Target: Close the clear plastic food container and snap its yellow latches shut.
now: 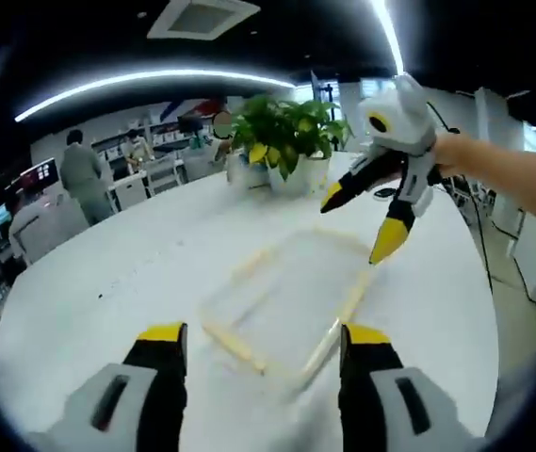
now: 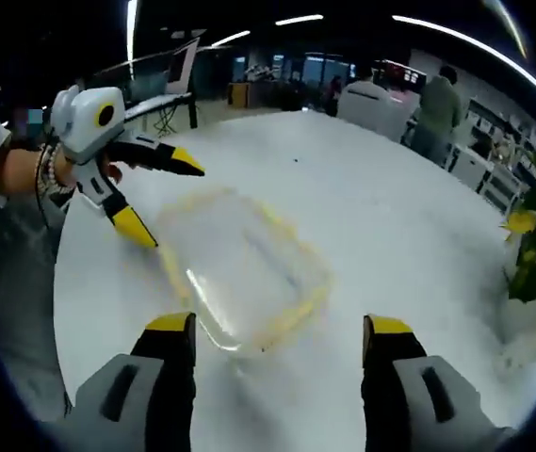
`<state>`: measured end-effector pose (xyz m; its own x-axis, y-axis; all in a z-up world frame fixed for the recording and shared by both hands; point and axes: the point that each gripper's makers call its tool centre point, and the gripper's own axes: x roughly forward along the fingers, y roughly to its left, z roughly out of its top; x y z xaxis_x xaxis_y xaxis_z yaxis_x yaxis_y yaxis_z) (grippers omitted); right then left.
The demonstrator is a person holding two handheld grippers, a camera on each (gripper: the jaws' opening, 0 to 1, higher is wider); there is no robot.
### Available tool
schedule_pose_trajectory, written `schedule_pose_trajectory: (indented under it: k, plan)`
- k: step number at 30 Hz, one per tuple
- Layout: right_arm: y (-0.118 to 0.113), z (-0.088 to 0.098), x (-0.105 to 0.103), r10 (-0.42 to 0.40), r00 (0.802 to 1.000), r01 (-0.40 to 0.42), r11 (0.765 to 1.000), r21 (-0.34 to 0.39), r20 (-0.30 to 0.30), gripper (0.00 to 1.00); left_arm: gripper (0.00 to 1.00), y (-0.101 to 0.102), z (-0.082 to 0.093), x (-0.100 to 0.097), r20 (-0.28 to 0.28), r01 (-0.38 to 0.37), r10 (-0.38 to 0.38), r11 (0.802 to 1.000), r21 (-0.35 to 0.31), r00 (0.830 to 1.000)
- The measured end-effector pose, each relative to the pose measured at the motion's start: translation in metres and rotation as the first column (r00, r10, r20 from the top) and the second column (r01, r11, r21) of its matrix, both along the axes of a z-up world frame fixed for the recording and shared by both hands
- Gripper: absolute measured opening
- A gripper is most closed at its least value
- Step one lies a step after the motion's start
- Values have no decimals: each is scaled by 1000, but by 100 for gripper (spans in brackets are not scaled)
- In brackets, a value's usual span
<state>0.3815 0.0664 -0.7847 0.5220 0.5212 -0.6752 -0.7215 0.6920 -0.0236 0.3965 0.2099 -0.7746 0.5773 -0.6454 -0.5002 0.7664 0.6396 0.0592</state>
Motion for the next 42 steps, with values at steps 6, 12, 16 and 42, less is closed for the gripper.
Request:
schedule_pose_trajectory:
  k: [6, 12, 16, 42]
  plan:
    - [10, -25, -8, 25, 999, -27, 998, -50, -33, 64, 69, -3, -18, 8, -3, 35, -34, 994, 100, 999]
    - [12, -25, 2, 38, 999, -37, 997, -75, 23, 51, 64, -7, -20, 7, -18, 37, -36, 995, 95, 999]
    - [14, -26, 4, 75, 995, -66, 989, -131, 65, 40, 50, -3, -31, 3, -54, 84, -75, 981, 173, 996]
    - [98, -25, 20, 170, 984, -161, 976, -147, 50, 31, 38, 90, -32, 20, -51, -37, 51, 971, 234, 997]
